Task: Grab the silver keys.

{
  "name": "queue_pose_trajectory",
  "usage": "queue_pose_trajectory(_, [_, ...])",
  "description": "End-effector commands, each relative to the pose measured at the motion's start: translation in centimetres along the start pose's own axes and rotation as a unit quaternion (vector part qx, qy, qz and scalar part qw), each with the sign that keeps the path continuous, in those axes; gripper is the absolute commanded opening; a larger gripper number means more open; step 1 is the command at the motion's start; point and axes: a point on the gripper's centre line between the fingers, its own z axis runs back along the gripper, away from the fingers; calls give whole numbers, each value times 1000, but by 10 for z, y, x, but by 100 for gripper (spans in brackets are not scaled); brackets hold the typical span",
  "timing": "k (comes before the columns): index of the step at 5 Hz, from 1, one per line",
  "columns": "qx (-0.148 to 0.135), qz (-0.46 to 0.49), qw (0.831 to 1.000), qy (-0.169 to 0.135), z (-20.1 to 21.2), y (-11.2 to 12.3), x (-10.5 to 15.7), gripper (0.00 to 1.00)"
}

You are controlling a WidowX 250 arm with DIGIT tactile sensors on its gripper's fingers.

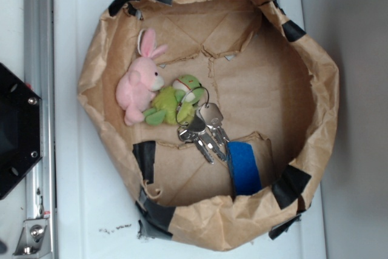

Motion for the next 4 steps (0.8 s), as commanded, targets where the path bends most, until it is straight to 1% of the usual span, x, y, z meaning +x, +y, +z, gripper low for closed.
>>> queue_pose_trajectory(1, [0, 0, 1000, 0, 0, 0, 0, 100])
queue_pose_trajectory(2, [20, 22, 999, -14, -24, -4, 47, 100])
queue_pose_trajectory(3, [27, 57, 998, -11, -42, 2, 87, 100])
queue_pose_trajectory(4, [11, 96, 995, -19, -59, 15, 115, 100])
